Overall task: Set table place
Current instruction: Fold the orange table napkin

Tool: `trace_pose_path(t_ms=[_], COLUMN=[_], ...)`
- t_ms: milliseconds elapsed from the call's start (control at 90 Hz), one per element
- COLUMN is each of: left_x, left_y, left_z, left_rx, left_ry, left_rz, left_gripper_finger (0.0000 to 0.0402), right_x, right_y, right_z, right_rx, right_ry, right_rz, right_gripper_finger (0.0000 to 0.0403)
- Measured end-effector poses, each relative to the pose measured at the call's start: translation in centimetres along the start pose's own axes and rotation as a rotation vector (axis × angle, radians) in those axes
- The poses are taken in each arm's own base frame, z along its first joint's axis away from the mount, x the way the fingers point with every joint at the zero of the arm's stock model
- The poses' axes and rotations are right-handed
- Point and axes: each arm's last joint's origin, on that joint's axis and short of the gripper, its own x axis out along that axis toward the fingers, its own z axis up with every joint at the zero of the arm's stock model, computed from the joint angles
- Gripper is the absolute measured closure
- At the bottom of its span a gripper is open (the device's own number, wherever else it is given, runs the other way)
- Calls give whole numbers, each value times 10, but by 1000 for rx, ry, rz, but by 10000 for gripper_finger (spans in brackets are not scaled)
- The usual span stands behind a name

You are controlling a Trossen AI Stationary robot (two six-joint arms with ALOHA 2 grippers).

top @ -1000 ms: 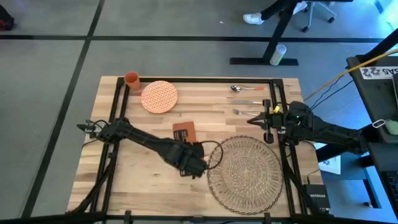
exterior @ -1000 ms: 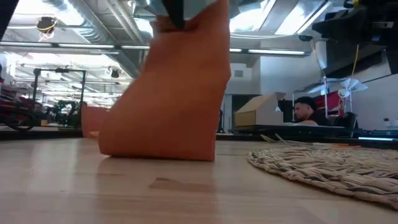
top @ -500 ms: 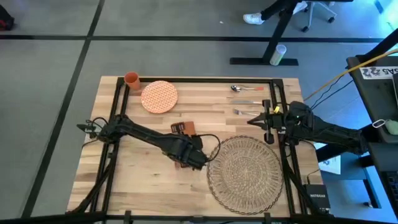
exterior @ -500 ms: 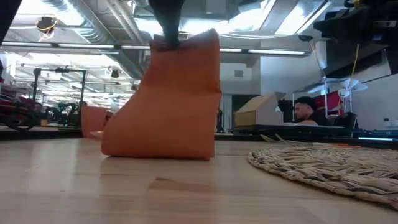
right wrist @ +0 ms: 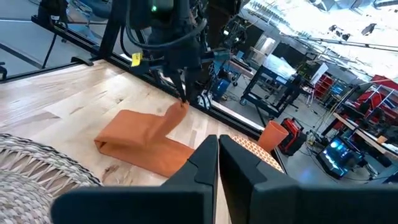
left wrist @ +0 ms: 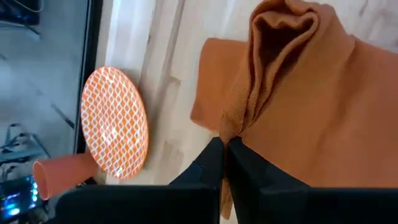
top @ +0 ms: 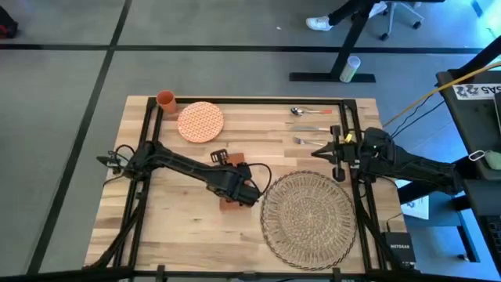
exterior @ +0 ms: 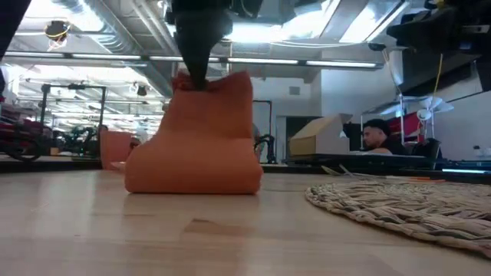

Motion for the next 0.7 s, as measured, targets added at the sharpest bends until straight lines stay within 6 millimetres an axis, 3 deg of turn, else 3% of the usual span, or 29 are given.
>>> trace_pose_path(t_ms=[700], left_x=[51], left_y=[-1], left_z=[-2], left_rx=[-75], left_ry=[61], left_rz=[35], left_gripper_finger=[402], right_x=[0], right_y=[0], right_z=[0], right_rx=[2], right_ry=[1], right_rz=[10], right_gripper_finger=[402])
